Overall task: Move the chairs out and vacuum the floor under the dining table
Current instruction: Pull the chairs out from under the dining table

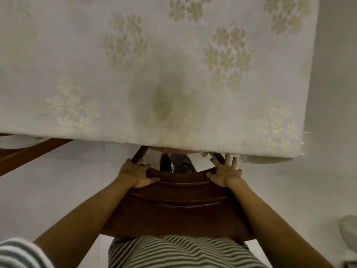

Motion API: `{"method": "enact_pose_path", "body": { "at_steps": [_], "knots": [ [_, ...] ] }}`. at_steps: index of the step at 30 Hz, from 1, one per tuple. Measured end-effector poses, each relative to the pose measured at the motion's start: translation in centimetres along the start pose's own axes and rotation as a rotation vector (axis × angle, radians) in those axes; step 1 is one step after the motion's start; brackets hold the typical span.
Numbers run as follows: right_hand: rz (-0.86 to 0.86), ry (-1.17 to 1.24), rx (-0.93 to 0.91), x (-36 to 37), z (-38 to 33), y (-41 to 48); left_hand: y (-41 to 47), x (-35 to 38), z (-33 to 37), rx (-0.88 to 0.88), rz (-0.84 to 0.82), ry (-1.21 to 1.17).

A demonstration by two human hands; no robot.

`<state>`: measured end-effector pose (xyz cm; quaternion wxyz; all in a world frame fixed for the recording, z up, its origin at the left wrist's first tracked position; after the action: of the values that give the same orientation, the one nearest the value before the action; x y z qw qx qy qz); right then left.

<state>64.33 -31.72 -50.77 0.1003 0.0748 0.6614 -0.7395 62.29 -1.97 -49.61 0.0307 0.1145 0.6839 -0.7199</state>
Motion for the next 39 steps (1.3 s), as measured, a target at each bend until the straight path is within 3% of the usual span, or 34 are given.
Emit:
{"method": "enact_pose_path", "body": {
  "at_steps": [2, 7, 12, 20, 28, 39],
  "knots": [
    [0.002, 0.052, 0.056, 0.9, 0.4, -0.1, -0.1, 1.1, 0.3, -0.002, 0.023, -0.014],
    [-0.173, 0.158, 0.055, 3.2, 1.7, 1.2, 0.2, 5.1, 0.8, -0.101, 0.078, -0.089],
    [-0.023, 0.160, 0.051, 4.8, 1.7, 1.3, 1.6, 5.5, 0.8, -0.174, 0.074, -0.195],
    [-0.171, 0.185, -0.032, 4.9, 2.8, 1.3, 1.9, 5.5, 0.2, -0.117, -0.046, -0.216],
    [-0.182, 0.209, 0.018, 6.2, 2.6, 1.0, 0.8, 7.8, 0.4, -0.112, 0.003, -0.258],
    [-0.202, 0.231, -0.010, 17.2, 1.3, -3.1, -2.8, 18.0, 0.3, -0.095, -0.015, -0.232]
  ]
}}
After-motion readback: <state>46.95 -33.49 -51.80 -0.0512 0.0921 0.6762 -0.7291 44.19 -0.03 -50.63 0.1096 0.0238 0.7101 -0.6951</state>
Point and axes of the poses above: each hand's wrist, its own y-axis towards the middle knuckle, its own x-axis out of the palm, z = x × y, the point moved 1 cm from there along y, towards the middle knuckle, and after that the axes turned 2 degrees about -y, right-handed, at the moved point
